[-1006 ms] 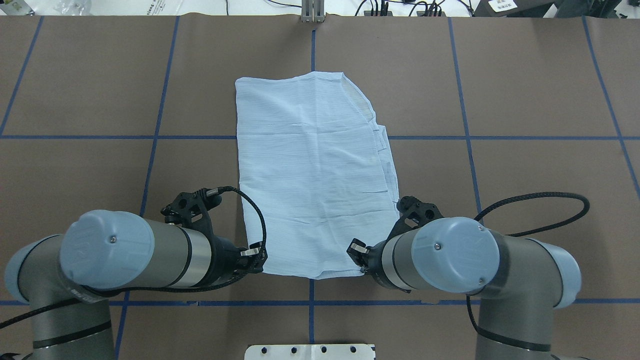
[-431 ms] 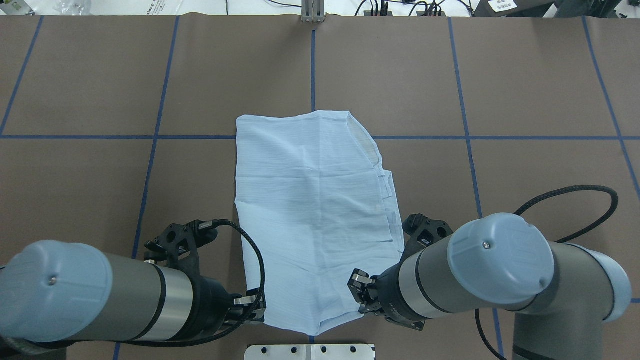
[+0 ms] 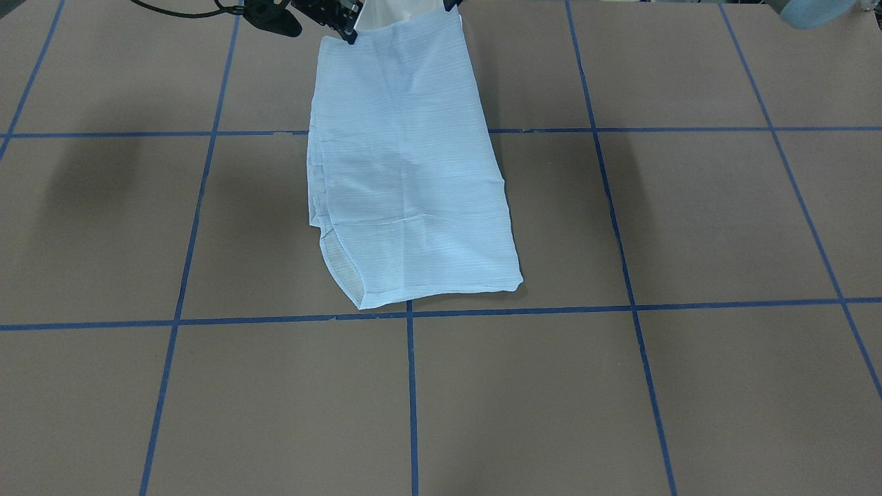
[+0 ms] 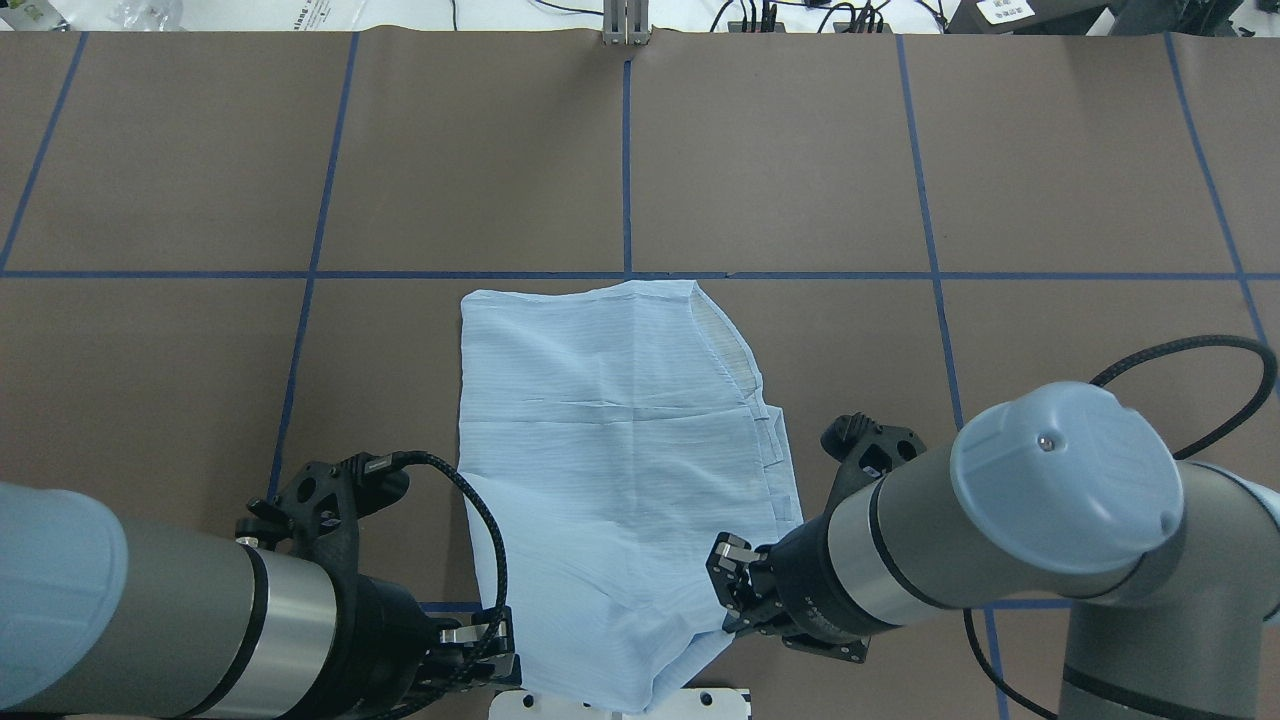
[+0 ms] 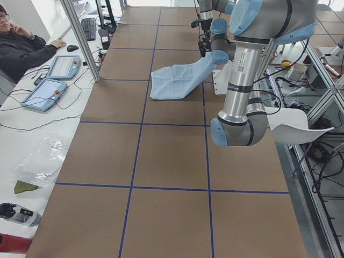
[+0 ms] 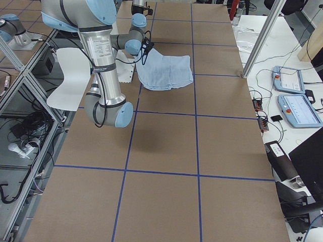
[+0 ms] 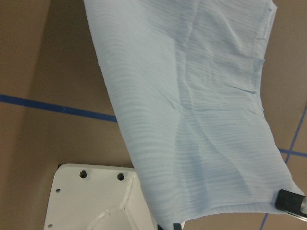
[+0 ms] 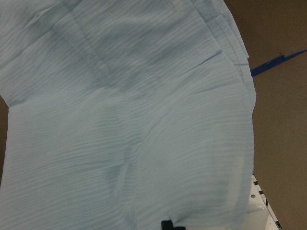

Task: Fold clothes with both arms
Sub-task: 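Lift the near edge with both grippers and pull it toward the robot, then fold the held edge over toward the far edge with both grippers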

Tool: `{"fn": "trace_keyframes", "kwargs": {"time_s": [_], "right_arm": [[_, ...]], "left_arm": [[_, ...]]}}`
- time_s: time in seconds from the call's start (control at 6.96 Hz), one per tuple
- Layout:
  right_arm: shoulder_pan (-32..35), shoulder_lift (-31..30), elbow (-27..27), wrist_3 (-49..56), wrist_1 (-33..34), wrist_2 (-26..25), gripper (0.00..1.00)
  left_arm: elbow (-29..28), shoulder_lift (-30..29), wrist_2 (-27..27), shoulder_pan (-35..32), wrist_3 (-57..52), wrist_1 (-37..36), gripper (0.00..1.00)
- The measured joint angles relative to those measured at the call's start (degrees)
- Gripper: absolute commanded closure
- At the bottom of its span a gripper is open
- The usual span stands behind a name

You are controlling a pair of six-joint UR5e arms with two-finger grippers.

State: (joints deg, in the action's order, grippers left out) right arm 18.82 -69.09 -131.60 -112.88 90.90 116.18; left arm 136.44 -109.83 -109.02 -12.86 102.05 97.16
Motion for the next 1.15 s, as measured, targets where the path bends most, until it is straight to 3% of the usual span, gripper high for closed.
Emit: {"fn": "trace_keyframes", "kwargs": {"time_s": [0.86, 1.15], "right_arm": [[10.22, 7.14, 13.75, 6.55, -0.16, -0.14, 1.0], [13.18, 10.6, 18.74, 9.37, -0.52, -0.29, 1.0]], "left_arm": [[-10.83, -1.39, -0.02, -12.27, -3.57, 1.08, 1.0], [-18.17, -4.07, -0.07, -16.44, -4.0, 5.33, 1.0]]}}
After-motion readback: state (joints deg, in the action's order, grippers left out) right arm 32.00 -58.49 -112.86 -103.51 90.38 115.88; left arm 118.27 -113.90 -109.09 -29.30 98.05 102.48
